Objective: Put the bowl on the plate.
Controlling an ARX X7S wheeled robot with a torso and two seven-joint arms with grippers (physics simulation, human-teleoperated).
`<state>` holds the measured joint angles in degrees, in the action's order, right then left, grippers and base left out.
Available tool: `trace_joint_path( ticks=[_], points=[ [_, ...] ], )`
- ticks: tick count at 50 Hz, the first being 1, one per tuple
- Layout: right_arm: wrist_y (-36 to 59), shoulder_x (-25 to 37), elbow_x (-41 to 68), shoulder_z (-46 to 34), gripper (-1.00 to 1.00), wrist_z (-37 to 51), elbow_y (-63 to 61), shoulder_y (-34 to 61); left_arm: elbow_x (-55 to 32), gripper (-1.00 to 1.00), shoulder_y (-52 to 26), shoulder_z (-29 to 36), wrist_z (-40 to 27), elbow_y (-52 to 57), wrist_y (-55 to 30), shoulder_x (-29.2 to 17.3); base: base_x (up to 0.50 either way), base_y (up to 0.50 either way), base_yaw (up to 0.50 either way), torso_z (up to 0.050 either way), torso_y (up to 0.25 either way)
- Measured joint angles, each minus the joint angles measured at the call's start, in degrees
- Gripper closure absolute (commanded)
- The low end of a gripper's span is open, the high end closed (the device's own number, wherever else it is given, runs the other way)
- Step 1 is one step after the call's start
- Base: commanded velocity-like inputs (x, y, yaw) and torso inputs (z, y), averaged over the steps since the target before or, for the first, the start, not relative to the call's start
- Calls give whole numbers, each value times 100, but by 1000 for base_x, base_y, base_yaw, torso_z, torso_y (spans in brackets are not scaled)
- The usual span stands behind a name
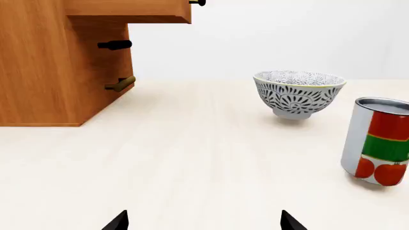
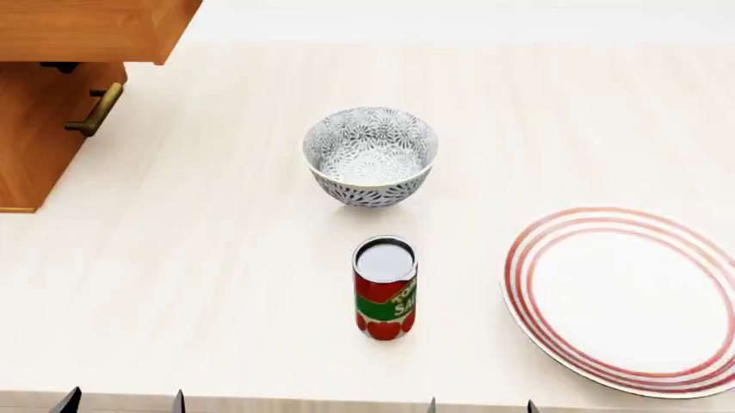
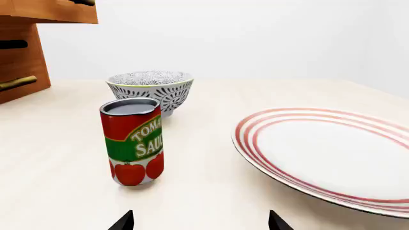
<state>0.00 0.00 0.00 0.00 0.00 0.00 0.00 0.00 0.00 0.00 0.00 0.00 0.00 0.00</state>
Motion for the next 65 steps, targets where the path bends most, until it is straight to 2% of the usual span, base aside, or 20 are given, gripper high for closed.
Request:
trace_joint_path(
  ticks=[13,28,65],
  points=[
    [80,174,91,-152,-100,190,-57,1,-165,-100,-24,182,-129,-78,64,-142,0,0,0,0,0],
    [614,471,197,-259,-100,300,-377,221,-402,-100,-187,387,-222,-129,-9,-313,0,0,0,0,0],
    [1728,876,921,59,-100,431,-942,786,-1070,-100,-685,448,-462,216,-508,-603,0,0,0,0,0]
  ],
)
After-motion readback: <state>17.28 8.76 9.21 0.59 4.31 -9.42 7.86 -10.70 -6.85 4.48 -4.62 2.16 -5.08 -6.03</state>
